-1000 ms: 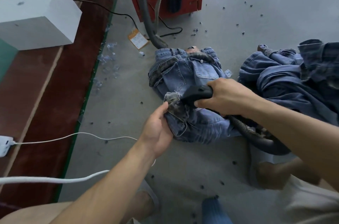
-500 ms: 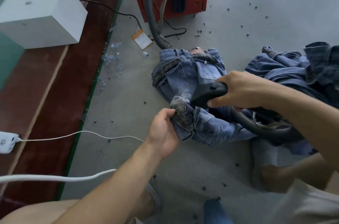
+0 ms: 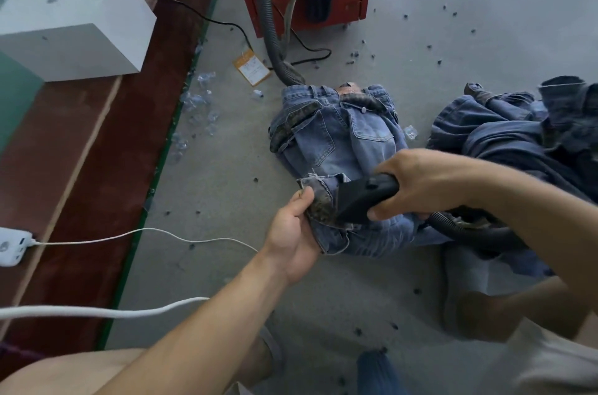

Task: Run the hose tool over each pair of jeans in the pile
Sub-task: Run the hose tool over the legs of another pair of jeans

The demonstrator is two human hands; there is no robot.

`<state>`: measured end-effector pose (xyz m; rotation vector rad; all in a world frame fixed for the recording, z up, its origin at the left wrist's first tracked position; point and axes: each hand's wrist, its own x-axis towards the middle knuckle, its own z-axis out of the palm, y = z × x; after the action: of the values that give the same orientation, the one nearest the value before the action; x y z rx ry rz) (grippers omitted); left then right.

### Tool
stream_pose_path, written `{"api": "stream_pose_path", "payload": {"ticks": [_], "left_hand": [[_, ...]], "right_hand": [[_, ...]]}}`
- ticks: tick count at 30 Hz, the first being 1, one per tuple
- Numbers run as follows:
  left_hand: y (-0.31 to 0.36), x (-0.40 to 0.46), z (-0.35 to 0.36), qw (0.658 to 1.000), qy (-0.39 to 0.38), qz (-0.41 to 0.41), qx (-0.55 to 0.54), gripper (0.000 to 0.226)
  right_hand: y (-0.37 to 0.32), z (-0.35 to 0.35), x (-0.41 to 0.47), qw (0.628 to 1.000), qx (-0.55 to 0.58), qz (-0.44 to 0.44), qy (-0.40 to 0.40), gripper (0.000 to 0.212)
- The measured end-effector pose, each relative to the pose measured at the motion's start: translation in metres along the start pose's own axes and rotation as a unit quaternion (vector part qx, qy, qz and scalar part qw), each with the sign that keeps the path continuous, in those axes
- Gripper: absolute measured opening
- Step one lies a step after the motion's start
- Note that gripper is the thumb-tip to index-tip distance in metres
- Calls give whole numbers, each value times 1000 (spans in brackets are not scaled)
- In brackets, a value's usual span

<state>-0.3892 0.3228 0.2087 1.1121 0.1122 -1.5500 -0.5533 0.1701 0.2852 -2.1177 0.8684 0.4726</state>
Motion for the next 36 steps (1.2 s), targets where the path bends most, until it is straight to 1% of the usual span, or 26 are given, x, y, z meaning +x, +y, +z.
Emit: {"api": "stream_pose_path", "payload": {"ticks": [1, 3, 5, 7, 9, 11, 13, 15, 16, 18, 20, 21, 22, 24, 26, 27, 29, 31, 33, 34, 36], "left_hand": [[0, 0, 0, 1000, 3, 0, 3, 48], [1, 1, -1, 1000, 8, 14, 9, 46], [4, 3, -4, 999, 3, 29, 22, 33], [4, 4, -5, 998, 5, 33, 59, 21], [3, 4, -7, 996, -10, 26, 86, 33], [3, 2, -8, 993, -50, 19, 103, 45], [3, 1, -6, 991, -75, 18, 113, 52], [1, 1, -6, 989, -84, 22, 124, 55], [0, 0, -6, 987, -84, 25, 134, 56], [-1, -1, -7, 983, -78, 36, 161, 56], [0, -1, -8, 981, -73, 43, 177, 58], [1, -1, -7, 981, -71, 44, 177, 60], [1, -1, -7, 981, -70, 46, 177, 62], [1, -1, -6, 980, -68, 52, 179, 65], [-2, -1, -6, 978, -73, 51, 191, 66], [-3, -2, -6, 976, -74, 48, 197, 67], [-5, -2, -7, 975, -71, 42, 205, 68], [-3, -2, -10, 975, -66, 36, 207, 66], [0, -1, -12, 977, -59, 31, 202, 65], [1, -1, -12, 978, -54, 31, 199, 65], [3, -2, -13, 979, -42, 32, 196, 67]], "right_hand": [[-2, 7, 3, 1000, -9, -2, 7, 27], [-5, 16, 11, 998, -25, -7, 63, 29], [-4, 16, 16, 992, -21, 0, 128, 30], [1, 7, 16, 987, -2, 6, 158, 30], [7, -4, 11, 990, 4, 4, 140, 30], [9, -11, 5, 996, -5, 1, 93, 29], [9, -10, 1, 998, -45, 6, 54, 28], [7, -3, 3, 998, -63, 4, 31, 27], [5, 1, 5, 998, -59, -1, 34, 27], [2, 5, 10, 997, -38, -9, 73, 27], [2, 1, 13, 993, -5, 7, 117, 26], [3, -4, 12, 992, 3, 15, 122, 25], [5, -9, 10, 994, 2, 17, 110, 25], [6, -15, 3, 998, -23, 13, 52, 27], [5, -8, 0, 999, -51, 3, 11, 28], [3, -1, 2, 998, -55, -4, 11, 29], [-2, 10, 10, 998, -34, -12, 47, 28], [-2, 9, 16, 995, -11, 4, 100, 27], [4, -4, 16, 992, 8, 29, 125, 27], [8, -11, 13, 992, 20, 34, 118, 26], [12, -20, 7, 997, 27, 30, 72, 26]]}}
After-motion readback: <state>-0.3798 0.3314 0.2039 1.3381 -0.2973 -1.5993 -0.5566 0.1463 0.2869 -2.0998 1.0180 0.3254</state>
